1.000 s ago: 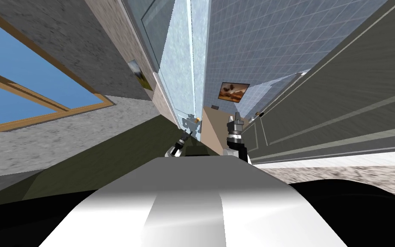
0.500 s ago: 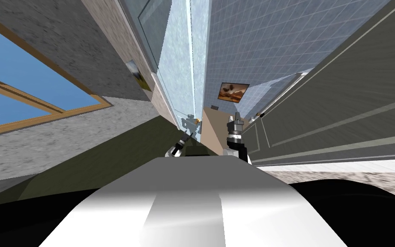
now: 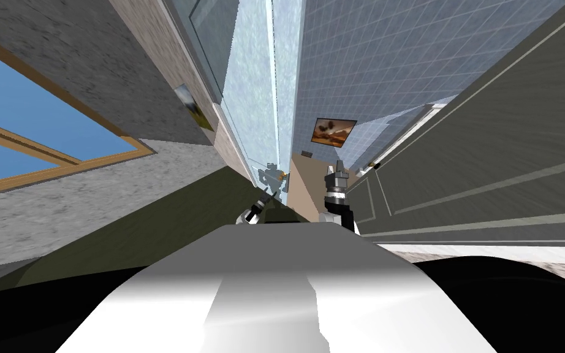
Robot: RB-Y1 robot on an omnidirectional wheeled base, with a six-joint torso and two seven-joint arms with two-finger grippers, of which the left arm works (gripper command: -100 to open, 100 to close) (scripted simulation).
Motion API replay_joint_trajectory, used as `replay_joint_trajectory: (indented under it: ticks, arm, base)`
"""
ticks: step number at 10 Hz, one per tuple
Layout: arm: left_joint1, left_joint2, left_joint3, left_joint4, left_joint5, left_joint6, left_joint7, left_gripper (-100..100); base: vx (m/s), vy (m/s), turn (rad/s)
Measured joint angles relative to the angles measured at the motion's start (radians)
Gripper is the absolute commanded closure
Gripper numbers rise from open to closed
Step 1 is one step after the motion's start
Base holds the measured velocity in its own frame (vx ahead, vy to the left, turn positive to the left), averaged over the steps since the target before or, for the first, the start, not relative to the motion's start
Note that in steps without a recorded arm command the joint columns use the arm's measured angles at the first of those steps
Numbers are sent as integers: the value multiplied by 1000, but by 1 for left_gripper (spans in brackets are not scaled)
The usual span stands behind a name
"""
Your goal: Push the door open
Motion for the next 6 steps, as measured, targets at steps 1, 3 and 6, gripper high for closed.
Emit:
replay_joint_trajectory:
  ticks: [1,3,6]
  arm:
    - [-7,2,-7,25,-6,-9,-22,-100]
    - [-26,5,-17,74,-15,-23,-60,-100]
    - [-47,8,-26,121,-23,-36,-93,-100]
  base:
    - [121,25,-29]
    - [97,24,-29]
    - [78,-7,-19]
